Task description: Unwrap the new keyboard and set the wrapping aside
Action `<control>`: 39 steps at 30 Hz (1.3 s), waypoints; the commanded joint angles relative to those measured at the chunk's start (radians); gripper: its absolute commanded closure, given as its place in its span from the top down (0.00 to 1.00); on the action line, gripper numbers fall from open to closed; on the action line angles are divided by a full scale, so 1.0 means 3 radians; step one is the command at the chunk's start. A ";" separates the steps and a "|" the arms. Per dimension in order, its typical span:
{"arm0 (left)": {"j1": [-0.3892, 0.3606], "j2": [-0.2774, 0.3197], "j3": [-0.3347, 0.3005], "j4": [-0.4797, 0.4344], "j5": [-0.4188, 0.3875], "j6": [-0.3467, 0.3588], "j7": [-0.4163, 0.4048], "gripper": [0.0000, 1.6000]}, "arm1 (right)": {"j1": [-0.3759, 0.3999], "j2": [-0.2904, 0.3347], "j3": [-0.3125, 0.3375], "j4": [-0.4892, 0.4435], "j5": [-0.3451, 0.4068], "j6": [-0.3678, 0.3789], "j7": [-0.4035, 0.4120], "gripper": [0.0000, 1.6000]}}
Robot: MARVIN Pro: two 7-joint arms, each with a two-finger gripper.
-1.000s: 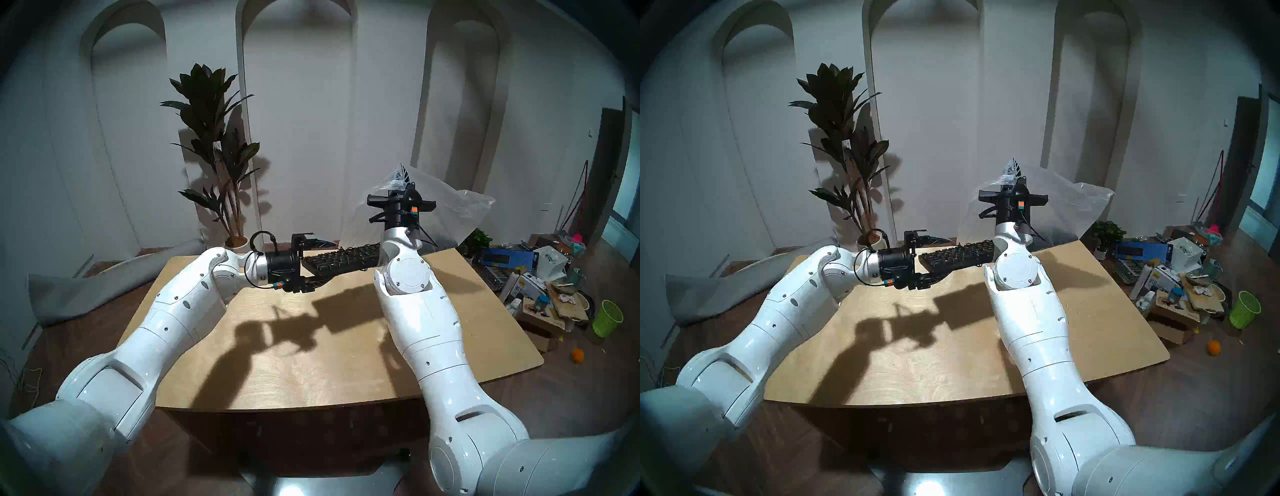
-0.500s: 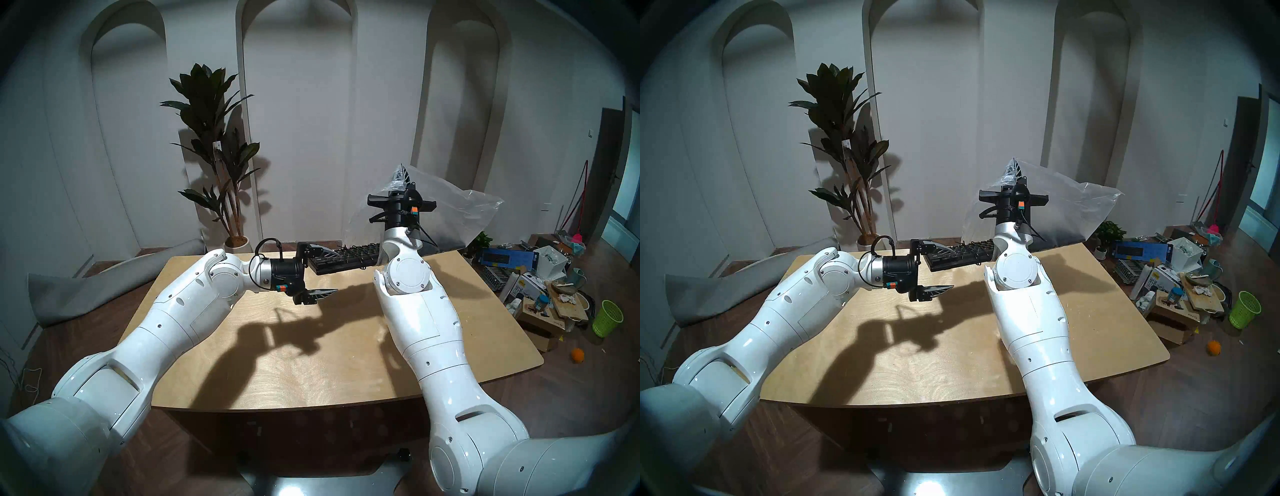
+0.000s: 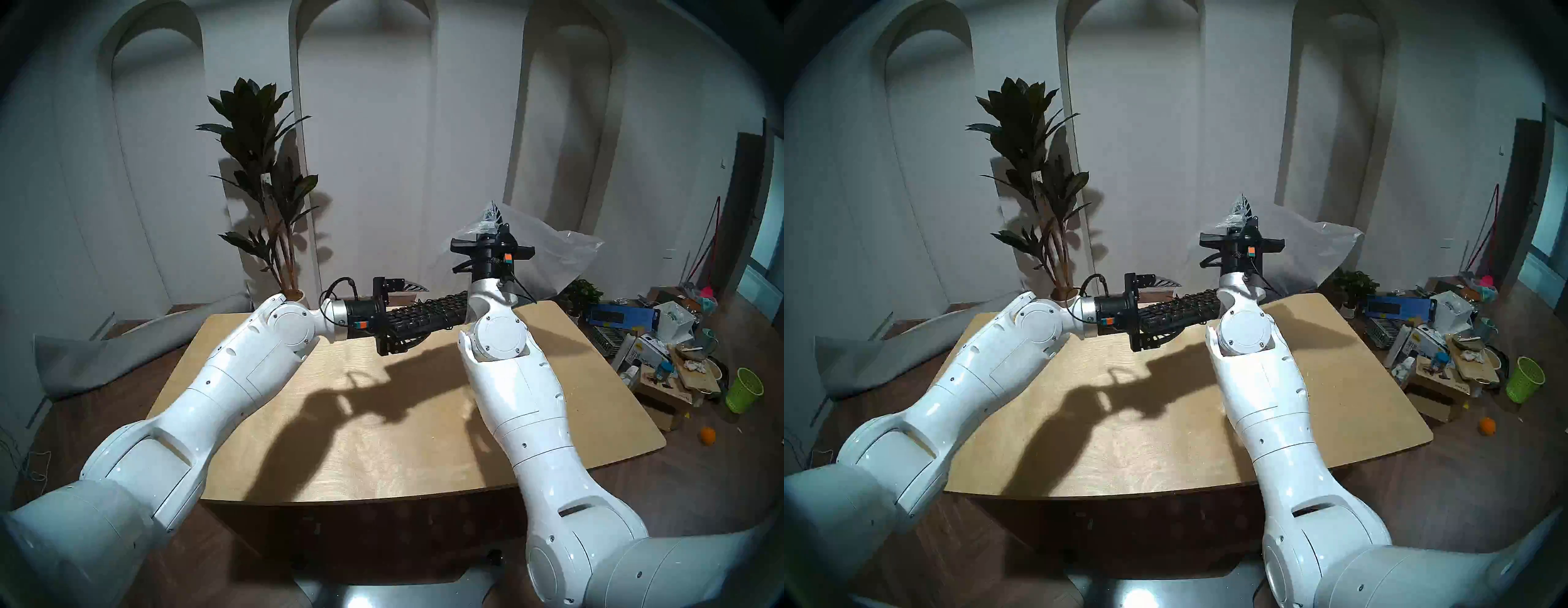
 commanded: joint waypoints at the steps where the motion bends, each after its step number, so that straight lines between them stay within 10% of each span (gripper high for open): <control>1: -0.0092 -0.0079 -0.0045 -0.0195 -0.0436 0.0223 -0.0261 1.00 | 0.0109 -0.0007 -0.0007 -0.0115 -0.0007 -0.0063 0.0002 0.00; 14: 0.0027 -0.0060 -0.0150 -0.0323 -0.0473 0.0552 -0.0187 1.00 | 0.0110 0.0002 -0.0016 -0.0116 -0.0003 -0.0075 -0.0008 0.00; 39: -0.0027 -0.0125 -0.0125 0.0163 0.0033 0.0271 0.0136 1.00 | 0.0112 0.0012 -0.0029 -0.0114 0.0005 -0.0078 -0.0017 0.00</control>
